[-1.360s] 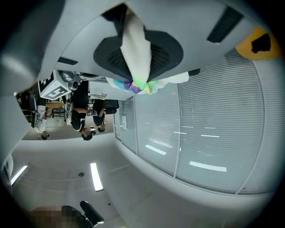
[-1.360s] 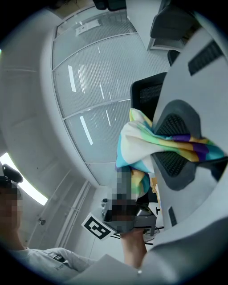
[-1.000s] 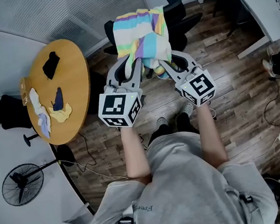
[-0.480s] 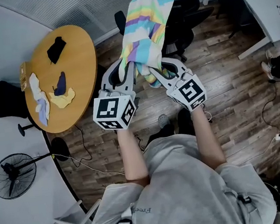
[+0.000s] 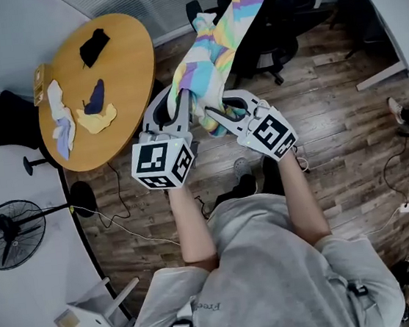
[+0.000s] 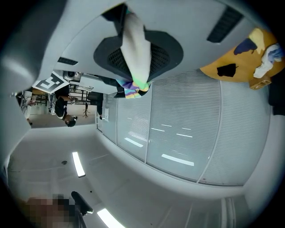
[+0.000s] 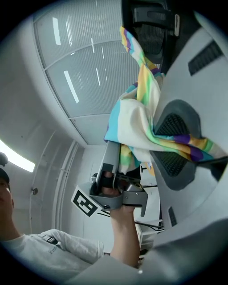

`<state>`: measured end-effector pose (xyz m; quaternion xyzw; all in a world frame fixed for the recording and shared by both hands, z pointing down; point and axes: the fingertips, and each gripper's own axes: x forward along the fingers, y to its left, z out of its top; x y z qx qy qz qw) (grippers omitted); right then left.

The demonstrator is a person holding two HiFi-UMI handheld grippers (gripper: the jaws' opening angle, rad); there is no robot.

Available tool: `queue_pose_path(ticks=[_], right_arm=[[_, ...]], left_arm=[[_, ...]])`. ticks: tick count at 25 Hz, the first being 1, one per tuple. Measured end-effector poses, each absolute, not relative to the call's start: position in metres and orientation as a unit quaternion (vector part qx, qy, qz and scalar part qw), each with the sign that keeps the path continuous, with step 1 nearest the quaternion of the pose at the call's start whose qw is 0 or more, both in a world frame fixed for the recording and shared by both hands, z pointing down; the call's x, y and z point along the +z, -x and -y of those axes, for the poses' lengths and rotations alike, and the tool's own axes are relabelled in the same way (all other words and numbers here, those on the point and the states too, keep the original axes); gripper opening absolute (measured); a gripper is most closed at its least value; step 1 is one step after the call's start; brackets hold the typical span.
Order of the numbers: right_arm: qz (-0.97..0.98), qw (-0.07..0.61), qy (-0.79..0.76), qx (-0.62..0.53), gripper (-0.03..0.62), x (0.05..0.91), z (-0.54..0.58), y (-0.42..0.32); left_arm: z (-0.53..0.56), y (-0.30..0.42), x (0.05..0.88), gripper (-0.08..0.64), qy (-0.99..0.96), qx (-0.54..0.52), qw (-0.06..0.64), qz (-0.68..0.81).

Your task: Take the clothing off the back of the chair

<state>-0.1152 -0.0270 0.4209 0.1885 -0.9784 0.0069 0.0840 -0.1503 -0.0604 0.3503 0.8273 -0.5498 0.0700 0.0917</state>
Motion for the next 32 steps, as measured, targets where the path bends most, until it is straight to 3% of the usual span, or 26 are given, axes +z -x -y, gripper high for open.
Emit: queue_pose_path(ticks=[8,17,32], right_arm=[[0.987,0.094,-0.126,0.025,0.081,0.437,-0.006,0.142],[0.970,0.126,-0.209,0.009,0.081,0.453,0.014,0.116],[0.953,0.116,-0.280,0.020,0.081,0.463,0.031,0.081]], left_arm=[[0.040,0.172,0.370,0.077,-0.817,0.077,0.097,0.563],[0.037,0.173,0.386,0.077,-0.817,0.074,0.108,0.561],[0.046,0.145,0.398,0.077,-0.839,0.077,0.117,0.525]])
